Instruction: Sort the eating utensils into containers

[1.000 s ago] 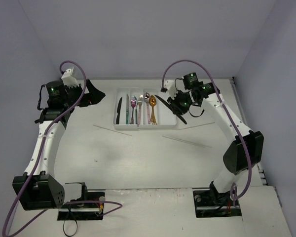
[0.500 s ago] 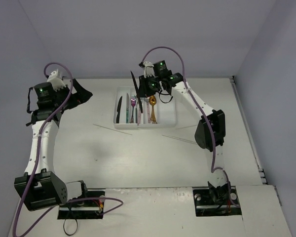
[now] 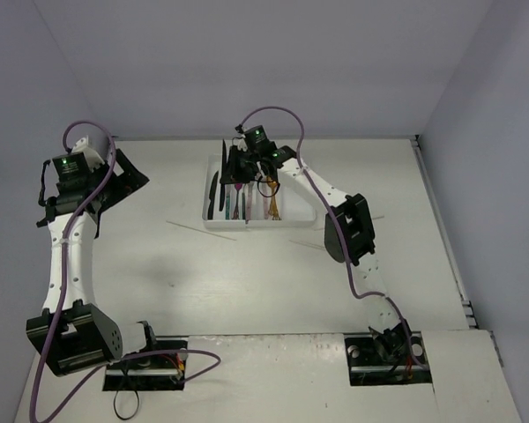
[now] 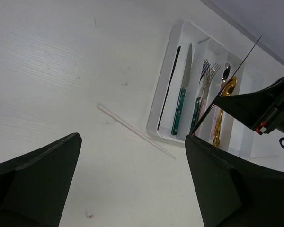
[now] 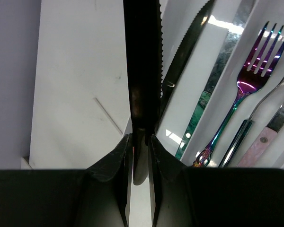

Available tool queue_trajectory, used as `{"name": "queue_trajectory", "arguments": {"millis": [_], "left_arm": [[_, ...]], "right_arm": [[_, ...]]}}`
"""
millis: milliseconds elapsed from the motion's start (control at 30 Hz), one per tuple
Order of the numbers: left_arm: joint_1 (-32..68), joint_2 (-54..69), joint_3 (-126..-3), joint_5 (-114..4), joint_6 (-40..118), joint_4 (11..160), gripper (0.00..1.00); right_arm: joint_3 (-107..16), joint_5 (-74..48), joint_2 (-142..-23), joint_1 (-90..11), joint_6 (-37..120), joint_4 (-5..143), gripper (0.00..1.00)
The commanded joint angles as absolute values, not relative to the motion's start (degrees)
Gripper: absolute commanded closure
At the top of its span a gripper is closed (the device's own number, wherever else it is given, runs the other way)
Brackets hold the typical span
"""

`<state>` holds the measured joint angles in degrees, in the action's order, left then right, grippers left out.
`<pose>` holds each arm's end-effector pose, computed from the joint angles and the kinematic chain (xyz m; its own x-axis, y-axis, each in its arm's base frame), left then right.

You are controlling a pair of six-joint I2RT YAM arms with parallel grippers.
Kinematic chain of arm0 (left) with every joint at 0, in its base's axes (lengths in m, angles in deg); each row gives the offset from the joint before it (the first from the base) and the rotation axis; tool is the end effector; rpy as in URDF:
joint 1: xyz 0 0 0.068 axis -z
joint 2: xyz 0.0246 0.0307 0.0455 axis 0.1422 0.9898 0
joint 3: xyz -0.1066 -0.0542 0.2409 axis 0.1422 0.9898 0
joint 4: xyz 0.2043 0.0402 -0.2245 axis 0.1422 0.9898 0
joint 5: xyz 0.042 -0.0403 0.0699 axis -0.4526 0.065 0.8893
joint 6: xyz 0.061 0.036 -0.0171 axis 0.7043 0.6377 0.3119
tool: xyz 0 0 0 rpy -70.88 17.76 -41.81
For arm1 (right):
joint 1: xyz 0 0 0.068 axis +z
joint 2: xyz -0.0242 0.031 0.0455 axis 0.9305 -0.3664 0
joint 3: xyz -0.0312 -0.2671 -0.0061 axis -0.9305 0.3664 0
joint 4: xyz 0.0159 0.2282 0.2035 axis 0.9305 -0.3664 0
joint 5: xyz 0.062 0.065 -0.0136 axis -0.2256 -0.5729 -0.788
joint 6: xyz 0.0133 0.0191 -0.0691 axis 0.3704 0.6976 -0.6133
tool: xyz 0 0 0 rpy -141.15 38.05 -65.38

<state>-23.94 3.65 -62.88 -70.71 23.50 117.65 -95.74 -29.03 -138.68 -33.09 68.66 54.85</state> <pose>0.3357 0.0694 0.3471 -0.4812 -0.5702 -0.6658 -0.1545 0.8028 -0.5759 0.4957 0.3826 0.2332 -0.7587 0.0865 -0.6457 -0.4858 0.5852 0.6492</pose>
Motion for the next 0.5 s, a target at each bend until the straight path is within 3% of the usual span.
{"name": "queue_trajectory", "arguments": {"millis": [0, 367, 467], "left_arm": [[-24.26, 1.98, -62.72, -70.12, 22.73, 115.92, 0.09], [-24.31, 2.65, -60.42, -71.10, 26.95, 114.75, 0.09], [-24.17, 3.63, -60.80, -71.60, 29.01, 114.61, 0.09]], "right_arm": [[-98.99, -26.66, -139.36, -33.71, 75.24, 60.64, 1.00], [-100.86, -30.90, -143.66, -33.61, 72.88, 64.29, 1.00], [-100.55, -32.43, -143.99, -33.61, 72.18, 65.01, 0.83]]}}
